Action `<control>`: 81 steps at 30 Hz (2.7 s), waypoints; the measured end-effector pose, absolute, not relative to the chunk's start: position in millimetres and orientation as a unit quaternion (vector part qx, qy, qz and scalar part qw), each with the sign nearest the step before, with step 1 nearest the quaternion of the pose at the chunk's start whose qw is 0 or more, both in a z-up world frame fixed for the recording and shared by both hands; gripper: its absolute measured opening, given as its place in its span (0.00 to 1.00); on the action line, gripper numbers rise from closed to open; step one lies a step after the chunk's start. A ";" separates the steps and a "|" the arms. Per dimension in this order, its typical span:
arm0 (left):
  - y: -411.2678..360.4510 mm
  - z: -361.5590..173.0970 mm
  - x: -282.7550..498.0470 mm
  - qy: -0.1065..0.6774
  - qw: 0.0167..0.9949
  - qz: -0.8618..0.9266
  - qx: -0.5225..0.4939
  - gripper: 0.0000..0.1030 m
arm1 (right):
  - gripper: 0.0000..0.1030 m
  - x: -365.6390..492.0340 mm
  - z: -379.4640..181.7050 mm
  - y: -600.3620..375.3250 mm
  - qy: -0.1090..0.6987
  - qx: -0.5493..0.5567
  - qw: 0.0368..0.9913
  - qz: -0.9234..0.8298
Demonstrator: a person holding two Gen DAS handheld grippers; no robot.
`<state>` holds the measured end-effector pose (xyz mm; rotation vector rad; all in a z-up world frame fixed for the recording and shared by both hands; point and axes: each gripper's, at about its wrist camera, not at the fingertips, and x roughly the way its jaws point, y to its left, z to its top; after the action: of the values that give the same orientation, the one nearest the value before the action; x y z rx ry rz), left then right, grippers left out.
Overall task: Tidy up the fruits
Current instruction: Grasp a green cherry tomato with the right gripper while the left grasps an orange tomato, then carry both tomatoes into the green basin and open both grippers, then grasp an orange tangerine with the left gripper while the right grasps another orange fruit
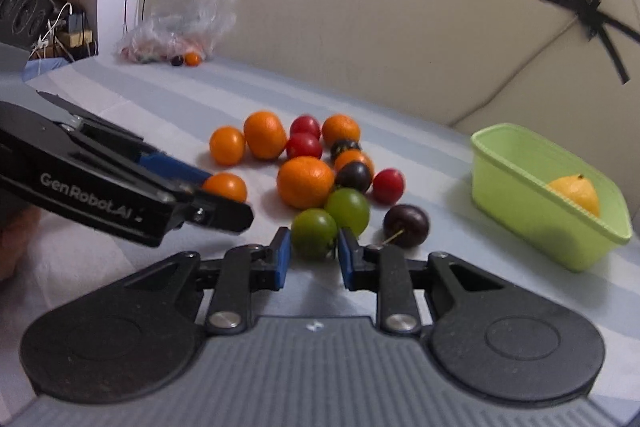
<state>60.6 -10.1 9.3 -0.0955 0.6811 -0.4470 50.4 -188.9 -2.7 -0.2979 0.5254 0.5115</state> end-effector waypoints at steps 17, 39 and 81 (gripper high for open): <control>-47.6 21.8 24.6 0.319 0.896 -0.304 -0.048 0.29 | 0.25 -11.0 13.2 -255.4 0.223 -0.051 0.954 0.197; -131.7 74.2 127.0 0.288 0.904 -0.314 -0.029 0.29 | 0.25 63.5 38.6 -328.4 0.137 0.006 0.985 0.103; 55.7 33.3 64.8 0.301 0.940 -0.117 -0.114 0.46 | 0.37 41.1 19.5 -242.6 0.202 -0.018 0.938 0.281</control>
<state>64.8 55.7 33.3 -0.2318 0.6145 -0.2394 41.1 -242.6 19.5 -0.0360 0.4120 0.5736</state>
